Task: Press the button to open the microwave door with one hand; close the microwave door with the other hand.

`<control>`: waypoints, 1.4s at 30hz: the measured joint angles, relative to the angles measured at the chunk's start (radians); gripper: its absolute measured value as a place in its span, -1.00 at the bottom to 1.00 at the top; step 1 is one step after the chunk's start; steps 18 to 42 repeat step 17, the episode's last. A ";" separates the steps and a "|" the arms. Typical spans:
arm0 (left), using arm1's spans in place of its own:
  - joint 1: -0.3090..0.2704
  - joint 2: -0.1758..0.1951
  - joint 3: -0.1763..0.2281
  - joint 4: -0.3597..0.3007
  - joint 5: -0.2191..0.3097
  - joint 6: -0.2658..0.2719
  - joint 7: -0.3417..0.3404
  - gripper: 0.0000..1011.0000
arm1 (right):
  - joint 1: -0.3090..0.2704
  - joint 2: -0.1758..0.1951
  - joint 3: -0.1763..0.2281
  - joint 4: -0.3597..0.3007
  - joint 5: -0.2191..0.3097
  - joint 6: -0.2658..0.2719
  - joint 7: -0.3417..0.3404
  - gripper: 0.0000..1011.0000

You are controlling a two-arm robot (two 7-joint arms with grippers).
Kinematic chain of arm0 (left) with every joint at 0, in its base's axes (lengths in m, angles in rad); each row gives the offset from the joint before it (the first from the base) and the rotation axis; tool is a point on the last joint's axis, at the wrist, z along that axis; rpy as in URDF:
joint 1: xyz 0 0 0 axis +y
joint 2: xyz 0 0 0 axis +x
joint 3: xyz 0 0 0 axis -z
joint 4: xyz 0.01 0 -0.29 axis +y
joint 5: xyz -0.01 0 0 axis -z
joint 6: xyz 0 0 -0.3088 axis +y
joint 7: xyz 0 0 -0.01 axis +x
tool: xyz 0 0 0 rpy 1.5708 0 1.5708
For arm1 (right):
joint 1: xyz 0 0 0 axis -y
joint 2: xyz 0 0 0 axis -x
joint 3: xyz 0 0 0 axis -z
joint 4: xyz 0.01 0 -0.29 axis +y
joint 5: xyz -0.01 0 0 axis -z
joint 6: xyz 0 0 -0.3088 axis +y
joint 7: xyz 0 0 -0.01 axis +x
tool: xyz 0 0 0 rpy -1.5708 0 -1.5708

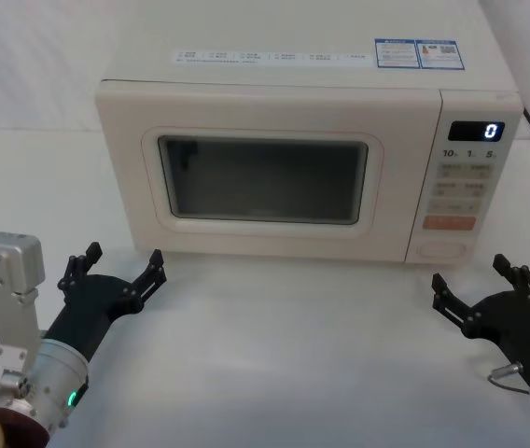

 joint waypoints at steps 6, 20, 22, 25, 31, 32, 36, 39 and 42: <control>0.000 0.000 0.000 0.000 0.000 0.000 0.000 0.98 | 0.000 0.000 0.000 0.000 0.000 0.000 0.000 0.98; 0.000 0.000 0.000 0.000 0.000 0.000 0.000 0.98 | 0.000 0.000 0.000 0.000 0.000 0.000 0.000 0.98; 0.000 0.000 0.000 0.000 0.000 0.000 0.000 0.98 | 0.000 0.000 0.000 0.000 0.000 0.000 0.000 0.98; 0.000 0.000 0.000 0.000 0.000 0.000 0.000 0.98 | 0.000 0.000 0.000 0.000 0.000 0.000 0.000 0.98; 0.000 0.000 0.000 0.000 0.000 0.000 0.000 0.98 | 0.000 0.000 0.000 0.000 0.000 0.000 0.000 0.98; 0.000 0.000 0.000 0.000 0.000 0.000 0.000 0.98 | 0.000 0.000 0.000 0.000 0.000 0.000 0.000 0.98; 0.000 0.000 0.000 0.000 0.000 0.000 0.000 0.98 | 0.000 0.000 0.000 0.000 0.000 0.000 0.000 0.98; 0.000 0.000 0.000 0.000 0.000 0.000 0.000 0.98 | 0.000 0.000 0.000 0.000 0.000 0.000 0.000 0.98; 0.000 0.000 0.000 0.000 0.000 0.000 0.000 0.98 | 0.000 0.000 0.000 0.000 0.000 0.000 0.000 0.98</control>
